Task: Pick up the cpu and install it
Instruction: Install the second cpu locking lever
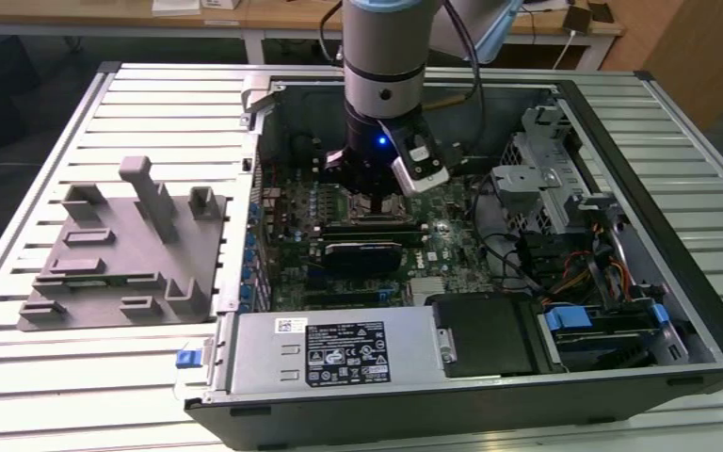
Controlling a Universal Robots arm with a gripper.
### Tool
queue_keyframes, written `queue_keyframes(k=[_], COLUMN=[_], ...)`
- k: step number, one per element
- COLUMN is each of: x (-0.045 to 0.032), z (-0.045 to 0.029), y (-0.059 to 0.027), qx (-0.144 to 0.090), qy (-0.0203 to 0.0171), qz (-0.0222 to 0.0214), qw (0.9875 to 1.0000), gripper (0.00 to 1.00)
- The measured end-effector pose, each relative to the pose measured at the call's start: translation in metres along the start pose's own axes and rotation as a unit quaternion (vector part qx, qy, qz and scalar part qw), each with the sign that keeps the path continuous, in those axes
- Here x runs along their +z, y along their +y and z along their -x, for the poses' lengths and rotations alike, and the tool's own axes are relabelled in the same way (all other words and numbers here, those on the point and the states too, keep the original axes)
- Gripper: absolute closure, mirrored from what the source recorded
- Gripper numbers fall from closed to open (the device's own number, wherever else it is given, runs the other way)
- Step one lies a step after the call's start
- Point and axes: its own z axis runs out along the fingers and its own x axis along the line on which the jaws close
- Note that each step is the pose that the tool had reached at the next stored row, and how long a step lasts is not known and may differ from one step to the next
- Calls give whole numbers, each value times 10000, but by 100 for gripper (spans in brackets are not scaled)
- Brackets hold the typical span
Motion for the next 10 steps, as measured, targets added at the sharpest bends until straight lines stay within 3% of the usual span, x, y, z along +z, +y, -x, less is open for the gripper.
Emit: queue_keyframes(k=[10], x=[79], z=[-100], y=[-55], qx=[-85], qy=[6], qz=[18], qw=[10000], gripper=[89])
